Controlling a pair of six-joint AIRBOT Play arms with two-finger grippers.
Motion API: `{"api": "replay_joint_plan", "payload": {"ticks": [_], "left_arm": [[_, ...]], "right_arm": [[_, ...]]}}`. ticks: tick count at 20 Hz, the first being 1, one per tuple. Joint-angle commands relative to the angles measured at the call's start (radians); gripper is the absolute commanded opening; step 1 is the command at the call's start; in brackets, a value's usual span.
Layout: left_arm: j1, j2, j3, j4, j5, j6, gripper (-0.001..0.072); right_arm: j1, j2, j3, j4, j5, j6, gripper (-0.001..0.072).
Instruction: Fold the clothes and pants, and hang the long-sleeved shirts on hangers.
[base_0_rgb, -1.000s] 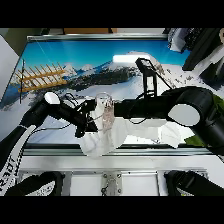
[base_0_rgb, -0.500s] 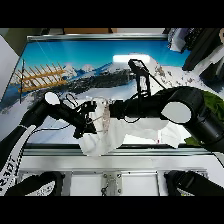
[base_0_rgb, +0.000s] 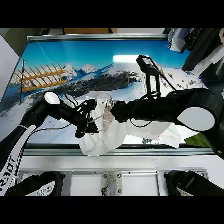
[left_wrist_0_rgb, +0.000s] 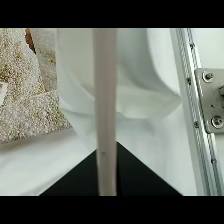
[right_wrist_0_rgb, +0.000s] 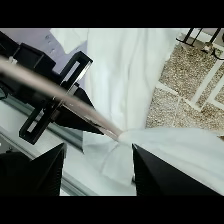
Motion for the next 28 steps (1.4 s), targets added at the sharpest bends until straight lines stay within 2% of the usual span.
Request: {"api": "replay_joint_plan", "payload": {"ticks": [1,5,7,9,11,12,16,18,21,24,26,28], "left_arm": [[0.0,0.0,0.0,0.008,-0.011,0.011,0.0015],[0.0,0.0,0.0,0.008,-0.011,0.011,0.0015],[0.0,0.0,0.0,0.008,-0.018,0.011,0.0015],[0.0,0.0,0.0,0.008,-0.018,0.011,0.0015],[0.0,0.0,0.0,0.008,-0.019,0.011,0.0015],[0.001,0.0,0.0,0.008,-0.021,0.011,0.0016],[0.001,0.0,0.0,0.009,-0.035,0.011,0.0015],[0.001,0.0,0.0,0.008,-0.037,0.011,0.0016],[0.001,0.0,0.0,0.008,-0.037,0.01,0.0015],[0.001,0.0,0.0,0.007,-0.044,0.01,0.0016],[0.001,0.0,0.0,0.007,-0.044,0.01,0.0016],[0.0,0.0,0.0,0.006,-0.047,0.01,0.0016]], "right_arm": [[-0.042,0.022,0.0,-0.018,0.067,0.0,0.0468],[-0.095,0.039,0.0,-0.011,0.086,-0.027,0.0468],[-0.141,0.064,0.0,0.033,0.092,-0.156,0.0469],[-0.222,0.097,0.0,0.175,0.116,-0.358,0.0469],[-0.283,0.129,0.0,0.219,0.102,-0.483,0.0468],[-0.307,0.145,0.0,0.198,0.104,-0.525,0.0468],[-0.412,0.17,0.0,0.183,0.137,-0.554,0.0469],[-0.539,0.165,-0.008,0.261,0.259,-0.711,0.0469],[-0.802,0.166,-0.066,0.592,0.446,-1.063,0.047],[-1.086,0.167,-0.172,0.868,0.544,-1.319,0.047],[-1.23,0.167,-0.274,0.943,0.591,-1.529,0.047],[-1.297,0.167,-0.371,0.911,0.59,-1.631,0.047]]}}
